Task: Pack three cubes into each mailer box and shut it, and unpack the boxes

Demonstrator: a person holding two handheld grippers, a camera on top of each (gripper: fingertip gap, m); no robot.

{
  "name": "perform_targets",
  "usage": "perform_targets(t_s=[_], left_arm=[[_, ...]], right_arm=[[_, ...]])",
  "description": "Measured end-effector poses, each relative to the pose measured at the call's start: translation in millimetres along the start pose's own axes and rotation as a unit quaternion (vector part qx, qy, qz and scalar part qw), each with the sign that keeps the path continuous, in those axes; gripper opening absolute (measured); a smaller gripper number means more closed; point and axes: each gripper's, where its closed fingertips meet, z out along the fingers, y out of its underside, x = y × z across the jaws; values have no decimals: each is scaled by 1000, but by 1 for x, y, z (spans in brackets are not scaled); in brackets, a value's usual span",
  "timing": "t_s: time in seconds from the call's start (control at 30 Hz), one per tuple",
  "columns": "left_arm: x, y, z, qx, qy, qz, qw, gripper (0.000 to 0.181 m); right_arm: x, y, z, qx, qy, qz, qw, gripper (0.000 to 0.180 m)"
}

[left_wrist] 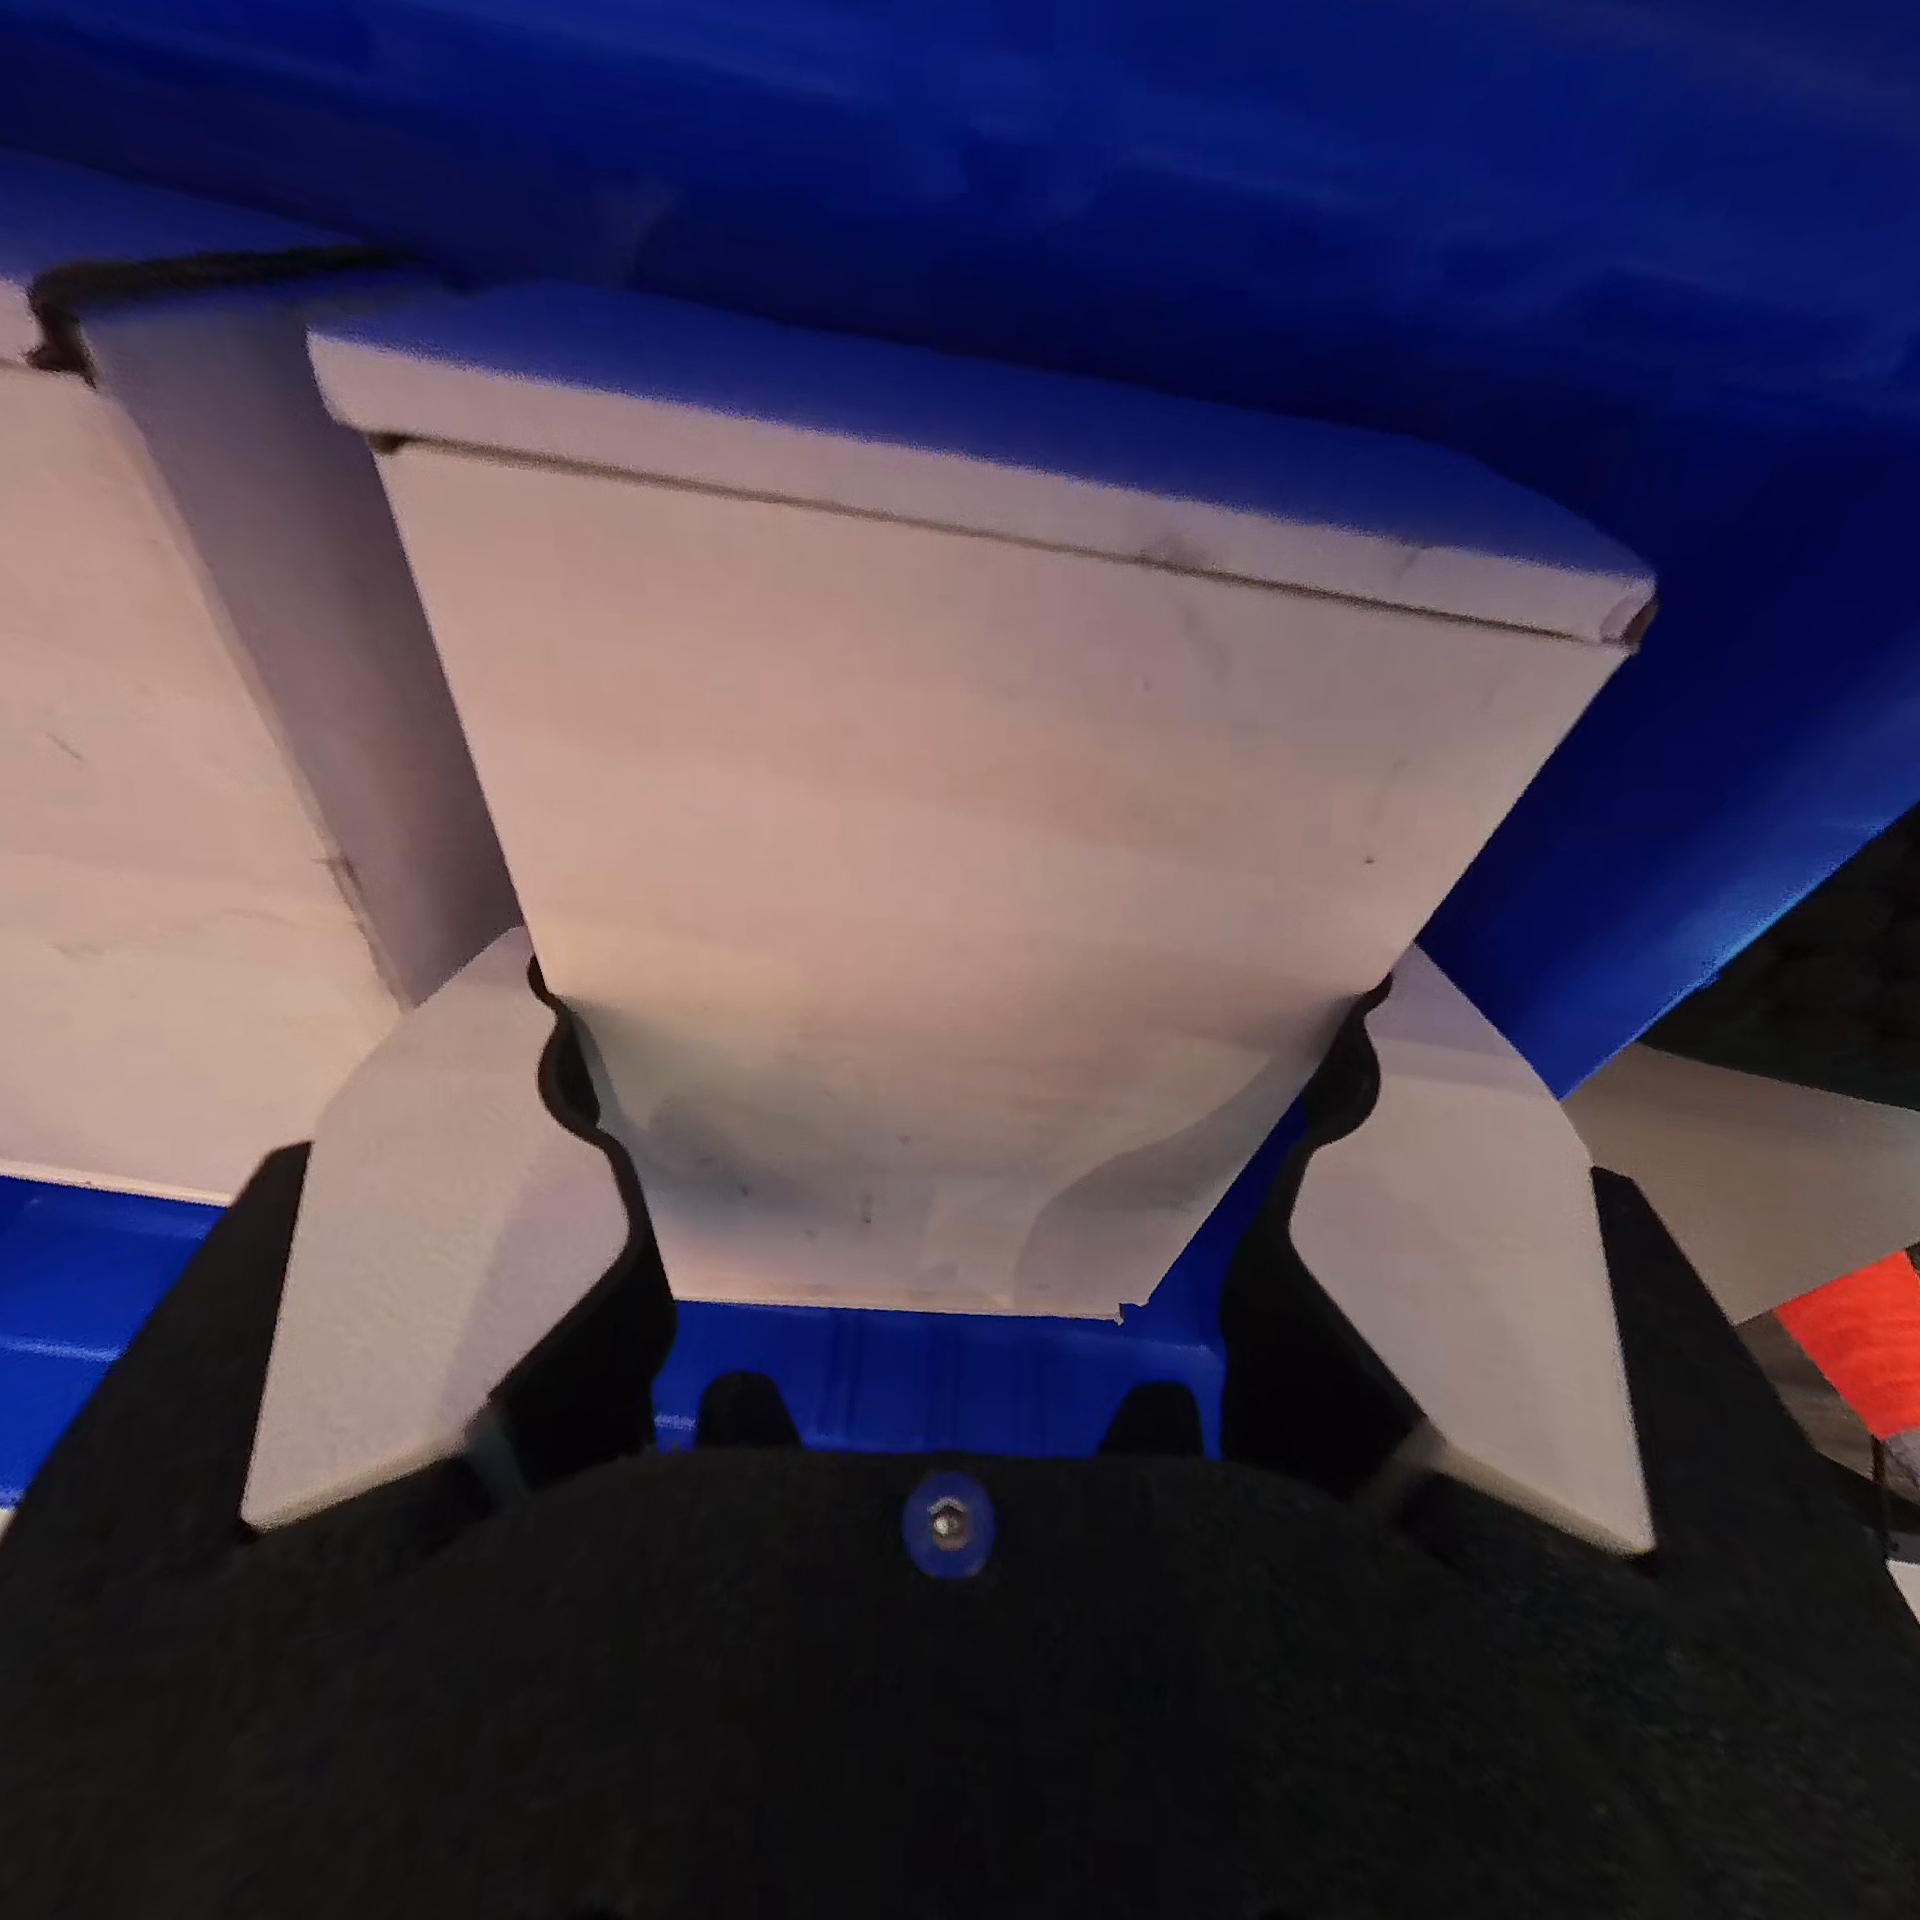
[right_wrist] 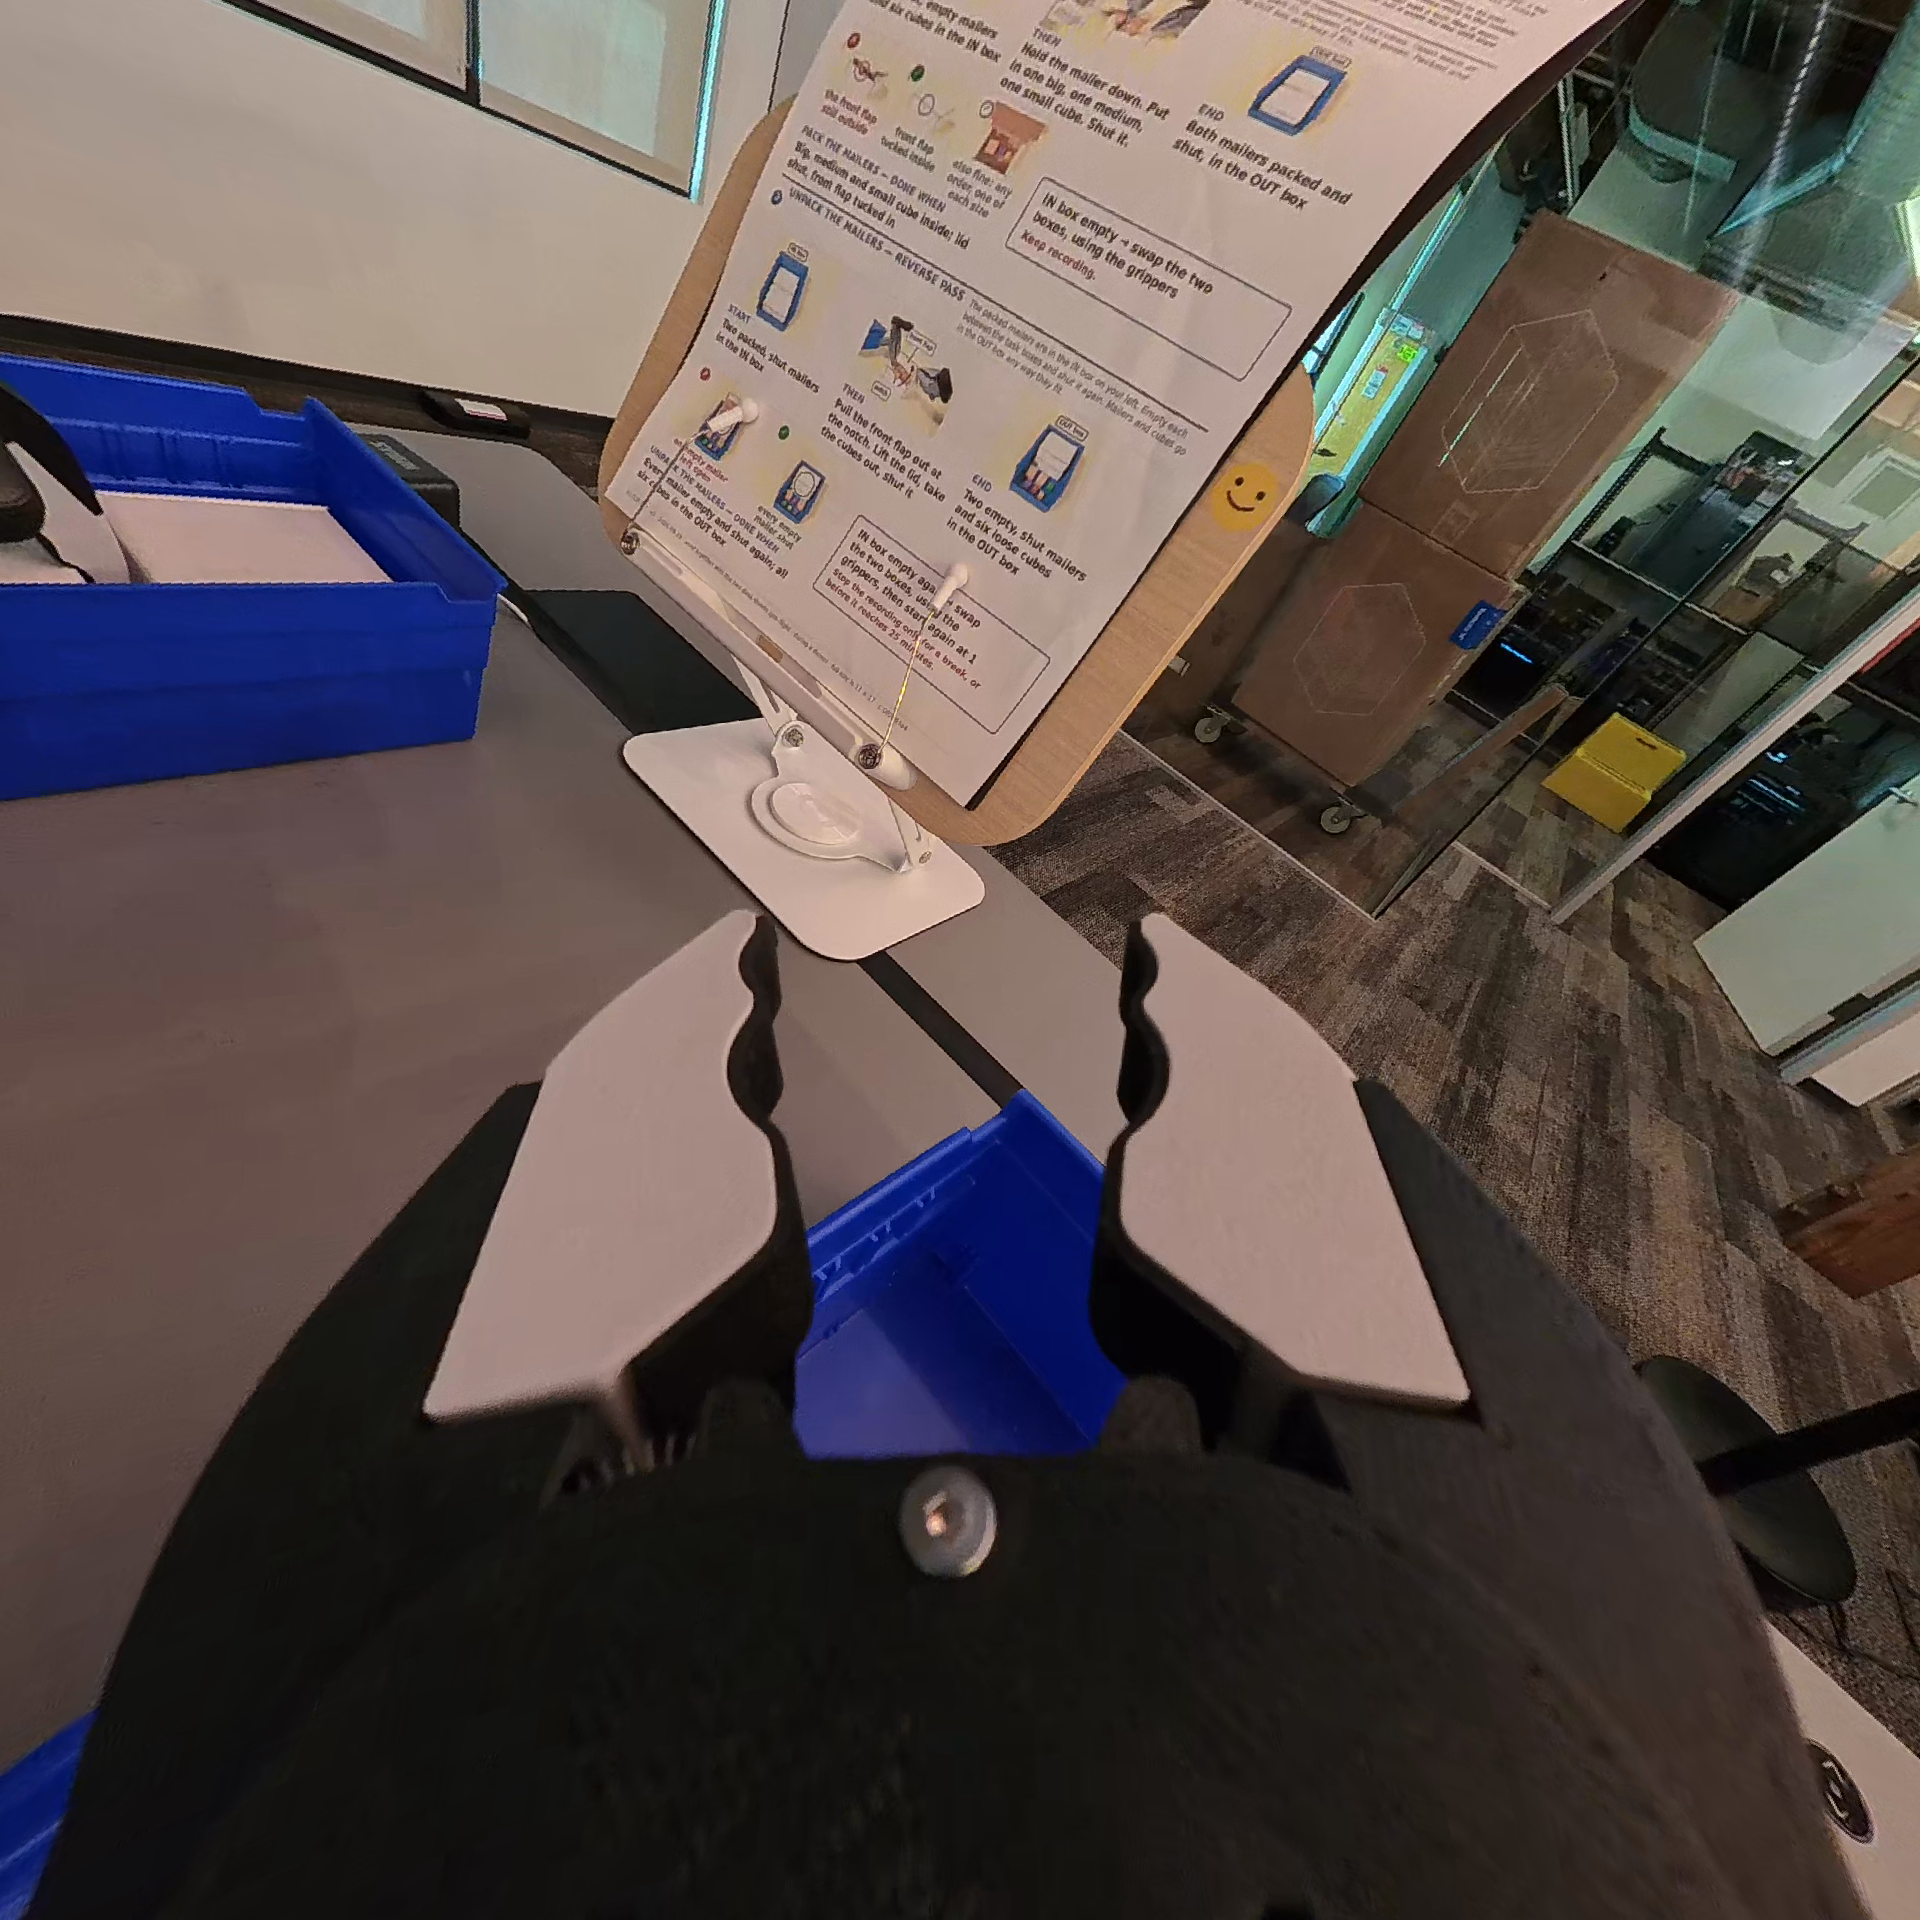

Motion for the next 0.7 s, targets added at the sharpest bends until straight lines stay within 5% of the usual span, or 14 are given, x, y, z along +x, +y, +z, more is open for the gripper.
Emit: perform_targets(t_s=[0.7], left_arm=[[-5,3,-24,5,-26,2,1000,132]], right_arm=[[0,1,-2,-2,-3,0,1000,64]])
